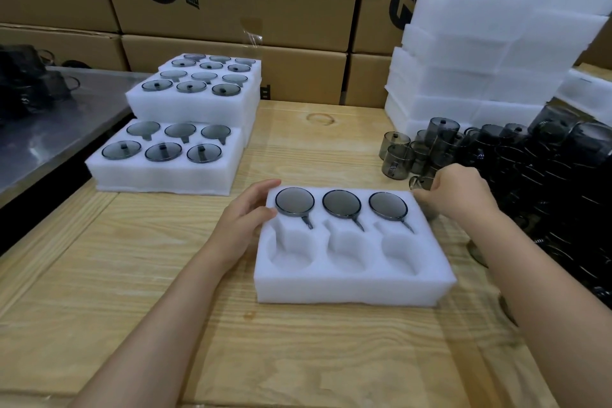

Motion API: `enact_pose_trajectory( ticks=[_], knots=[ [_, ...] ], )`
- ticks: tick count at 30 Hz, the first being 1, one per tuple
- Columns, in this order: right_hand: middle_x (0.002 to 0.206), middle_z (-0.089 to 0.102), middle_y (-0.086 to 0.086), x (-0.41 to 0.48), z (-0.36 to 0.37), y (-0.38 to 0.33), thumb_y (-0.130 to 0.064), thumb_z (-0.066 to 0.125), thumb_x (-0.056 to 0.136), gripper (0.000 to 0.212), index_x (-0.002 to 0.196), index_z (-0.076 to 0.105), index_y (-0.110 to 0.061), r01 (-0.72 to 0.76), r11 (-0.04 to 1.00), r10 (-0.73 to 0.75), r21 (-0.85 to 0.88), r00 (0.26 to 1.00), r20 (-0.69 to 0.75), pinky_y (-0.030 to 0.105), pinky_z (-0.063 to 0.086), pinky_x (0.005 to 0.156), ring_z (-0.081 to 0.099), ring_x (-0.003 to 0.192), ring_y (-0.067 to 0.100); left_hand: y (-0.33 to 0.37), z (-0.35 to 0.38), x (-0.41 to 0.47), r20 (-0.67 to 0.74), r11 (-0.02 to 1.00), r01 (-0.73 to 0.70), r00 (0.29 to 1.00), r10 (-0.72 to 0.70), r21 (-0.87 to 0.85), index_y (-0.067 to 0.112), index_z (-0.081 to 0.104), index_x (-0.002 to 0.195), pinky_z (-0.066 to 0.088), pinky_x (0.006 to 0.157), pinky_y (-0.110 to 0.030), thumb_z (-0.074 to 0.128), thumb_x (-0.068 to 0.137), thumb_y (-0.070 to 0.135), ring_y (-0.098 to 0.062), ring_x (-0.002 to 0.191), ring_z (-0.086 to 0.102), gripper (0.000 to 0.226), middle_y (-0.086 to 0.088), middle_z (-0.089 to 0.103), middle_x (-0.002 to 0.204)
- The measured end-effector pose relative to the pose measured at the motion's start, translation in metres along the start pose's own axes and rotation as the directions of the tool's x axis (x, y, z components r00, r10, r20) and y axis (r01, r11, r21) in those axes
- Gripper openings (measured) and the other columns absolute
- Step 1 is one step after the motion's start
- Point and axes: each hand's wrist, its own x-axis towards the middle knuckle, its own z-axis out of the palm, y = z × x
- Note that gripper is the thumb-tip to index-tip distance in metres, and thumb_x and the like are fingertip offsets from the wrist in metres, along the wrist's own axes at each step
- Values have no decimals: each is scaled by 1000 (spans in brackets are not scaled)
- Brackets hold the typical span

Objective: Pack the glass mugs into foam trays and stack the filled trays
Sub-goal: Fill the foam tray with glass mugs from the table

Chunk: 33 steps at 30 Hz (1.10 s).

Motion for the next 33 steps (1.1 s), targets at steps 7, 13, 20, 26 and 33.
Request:
enact_pose_trajectory(
  ticks=[7,13,20,26,33],
  knots=[
    [101,54,-6,-44,-29,1,-35,74,77,42,107,48,-23,203,895,-115,397,965,-235,27,37,66,51,91,16,0,0,0,2,1000,-5,1000,5,2,21,57,121,47,81,-20,53,69,16,-11,102,61,52,2,65,111],
    [101,60,-21,-102,-26,3,-36,72,71,46,115,57,-40,364,774,-344,519,929,-139,21,46,75,57,84,2,-2,-1,1,4,1000,1,1000,-1,-11,19,57,121,47,83,-23,53,69,15,-12,100,61,53,1,65,110],
    [98,57,-17,-115,-19,11,-45,65,64,51,114,63,-33,378,804,-365,460,923,-120,17,42,72,53,80,2,-4,-2,2,5,1000,0,1000,0,-14,24,59,117,49,74,-14,54,69,15,-4,93,63,49,6,67,105],
    [101,51,-20,-114,-7,3,-43,67,70,50,117,62,-27,430,838,-408,335,903,-139,5,33,67,47,83,-4,-1,-1,1,1,1000,-2,1000,2,0,23,59,117,49,73,-13,54,69,15,-2,92,63,49,8,68,103],
    [108,46,-13,-115,2,-4,-43,67,76,56,128,55,-24,420,881,-404,219,908,-112,17,27,76,41,97,6,-1,-1,0,5,1000,0,1000,0,6,21,58,120,48,74,-13,54,69,15,-3,94,63,51,5,66,107]
  ],
)
